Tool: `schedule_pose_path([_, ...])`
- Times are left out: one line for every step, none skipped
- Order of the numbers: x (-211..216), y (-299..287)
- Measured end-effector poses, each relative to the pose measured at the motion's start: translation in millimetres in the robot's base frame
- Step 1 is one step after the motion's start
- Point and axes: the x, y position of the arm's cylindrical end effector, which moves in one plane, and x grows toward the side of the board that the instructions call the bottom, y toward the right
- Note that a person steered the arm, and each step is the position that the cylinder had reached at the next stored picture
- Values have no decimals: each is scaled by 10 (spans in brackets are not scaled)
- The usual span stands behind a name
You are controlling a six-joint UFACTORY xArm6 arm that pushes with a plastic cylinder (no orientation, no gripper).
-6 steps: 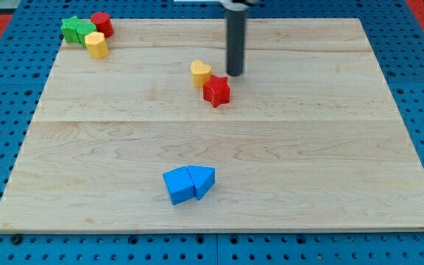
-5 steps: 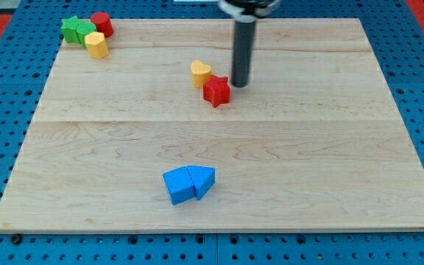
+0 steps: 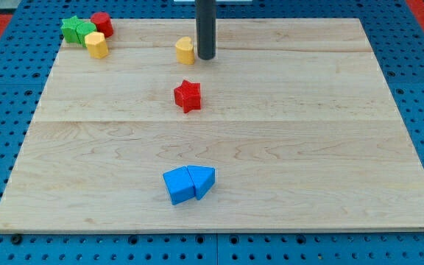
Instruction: Separate the heart and the red star from each other
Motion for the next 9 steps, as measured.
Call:
schedule_pose_path([-235, -1025])
schedule_pose_path([-105, -627])
schedule_pose_path([84, 239])
schedule_pose_path([550, 4])
schedule_pose_path([454, -416])
schedule_pose_path([134, -1002])
schedule_pose_path([-28, -1419])
schedule_pose_path([555, -444])
schedule_pose_path([921, 703])
